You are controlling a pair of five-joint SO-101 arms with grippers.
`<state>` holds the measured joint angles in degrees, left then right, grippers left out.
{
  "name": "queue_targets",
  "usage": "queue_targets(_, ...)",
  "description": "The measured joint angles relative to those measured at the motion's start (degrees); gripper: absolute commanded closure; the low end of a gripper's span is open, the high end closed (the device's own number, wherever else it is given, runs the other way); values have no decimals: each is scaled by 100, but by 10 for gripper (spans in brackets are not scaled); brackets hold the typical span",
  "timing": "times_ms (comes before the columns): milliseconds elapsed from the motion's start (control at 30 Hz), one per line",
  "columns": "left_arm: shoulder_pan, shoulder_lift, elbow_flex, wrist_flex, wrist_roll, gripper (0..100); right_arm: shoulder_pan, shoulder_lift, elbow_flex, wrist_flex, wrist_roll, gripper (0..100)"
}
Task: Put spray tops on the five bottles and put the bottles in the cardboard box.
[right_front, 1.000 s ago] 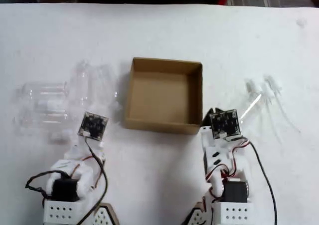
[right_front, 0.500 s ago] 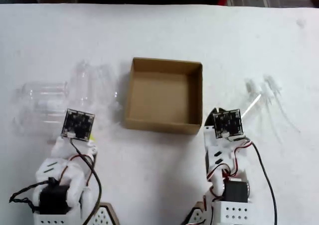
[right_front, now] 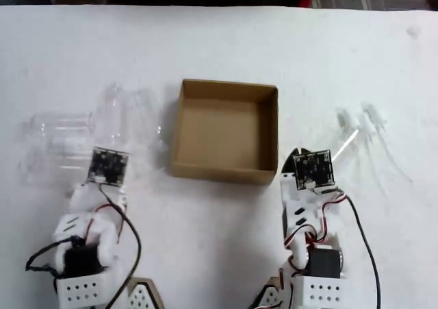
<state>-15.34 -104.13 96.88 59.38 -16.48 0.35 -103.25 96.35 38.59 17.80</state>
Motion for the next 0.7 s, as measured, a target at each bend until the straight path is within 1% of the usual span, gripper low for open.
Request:
queue_targets(100, -422, 0, -26, 0, -35, 976, 0, 0, 0, 0, 0, 977)
queue_targets(200, -914, 0, -264, 185, -35, 973, 0, 0, 0, 0, 0, 977)
queue_targets(267, -1090, 0, -422, 299, -35, 972, 0, 0, 0, 0, 0, 977)
queue_targets(433, -1152, 0, -1310, 457, -79, 972, 0, 0, 0, 0, 0, 977)
queue_targets(600, -1116, -70, -2848, 1125, -88, 963, 0, 0, 0, 0, 0, 977)
queue_targets(700, -1029, -79, -3376, 1336, -105, 932, 0, 0, 0, 0, 0, 977)
